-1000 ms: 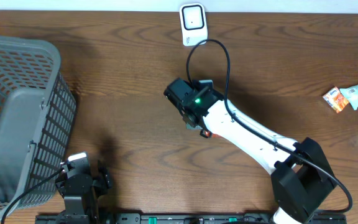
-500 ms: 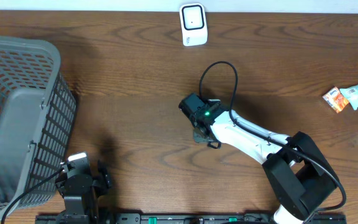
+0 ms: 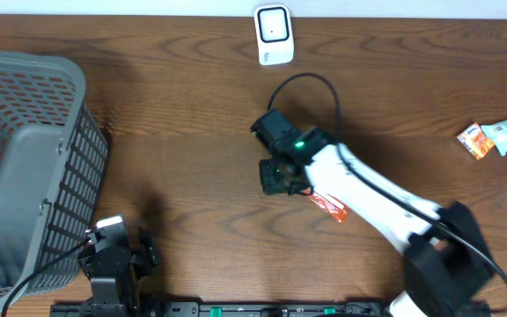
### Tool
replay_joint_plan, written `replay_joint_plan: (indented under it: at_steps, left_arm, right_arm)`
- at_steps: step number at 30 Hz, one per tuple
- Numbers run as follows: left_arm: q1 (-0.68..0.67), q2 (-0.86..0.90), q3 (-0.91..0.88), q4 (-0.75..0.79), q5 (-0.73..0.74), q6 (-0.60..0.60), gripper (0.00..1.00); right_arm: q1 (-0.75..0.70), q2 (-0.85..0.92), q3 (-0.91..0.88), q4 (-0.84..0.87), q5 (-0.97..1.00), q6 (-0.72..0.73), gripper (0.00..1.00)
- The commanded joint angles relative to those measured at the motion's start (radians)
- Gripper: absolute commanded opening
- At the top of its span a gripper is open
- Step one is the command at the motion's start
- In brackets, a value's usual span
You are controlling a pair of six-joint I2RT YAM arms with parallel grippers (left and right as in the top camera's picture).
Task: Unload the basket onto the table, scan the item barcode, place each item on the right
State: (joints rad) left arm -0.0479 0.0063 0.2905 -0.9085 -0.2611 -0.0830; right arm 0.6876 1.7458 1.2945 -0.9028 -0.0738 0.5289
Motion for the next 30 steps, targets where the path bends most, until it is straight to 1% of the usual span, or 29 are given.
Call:
replay_joint_plan:
  at_steps: [1, 2, 3, 4, 7, 12, 19, 23, 25, 30]
  left_arm:
    - [-0.003, -0.002, -0.010, -0.030, -0.010, -0.008, 0.85]
    - [-0.003, -0.002, -0.010, -0.030, -0.010, -0.008, 0.85]
    - [-0.003, -0.002, -0.010, -0.030, -0.010, -0.008, 0.85]
    - [-0.003, -0.002, -0.010, -0.030, -0.010, -0.008, 0.85]
    - [-0.003, -0.002, -0.010, -0.030, -0.010, -0.008, 0.85]
    - [-0.003, -0.002, -0.010, -0.030, -0.010, -0.008, 0.85]
    - [-0.003, -0.002, -0.010, -0.030, -0.010, -0.008, 0.85]
    - [-0.003, -0.002, -0.010, -0.030, -0.010, -0.008, 0.85]
    - [-0.003, -0.002, -0.010, -0.030, -0.010, -0.008, 0.85]
    - [-0.003, -0.002, -0.010, -0.030, -0.010, -0.008, 0.85]
  right_arm:
    - [-0.056, -0.087, 0.025, -0.061, -0.071, -0.199, 0.82]
    - [-0.081, -0.095, 0.025, -0.092, -0.073, -0.259, 0.93]
    - [-0.110, -0.098, 0.025, -0.124, -0.097, -0.329, 0.98]
    - [-0.149, -0.098, 0.024, -0.161, -0.150, -0.426, 0.99]
    - [-0.243, -0.087, 0.014, -0.224, -0.277, -0.652, 0.99]
    - [-0.364, -0.041, -0.018, -0.224, -0.283, -0.817, 0.99]
    - [-0.451, 0.069, -0.022, -0.268, -0.336, -0.984, 0.99]
    - [-0.454, 0.124, -0.022, -0.254, -0.335, -0.995, 0.98]
    - [-0.453, 0.145, -0.024, -0.235, -0.328, -0.988, 0.93]
    - [-0.449, 0.172, -0.052, -0.211, -0.293, -0.967, 0.93]
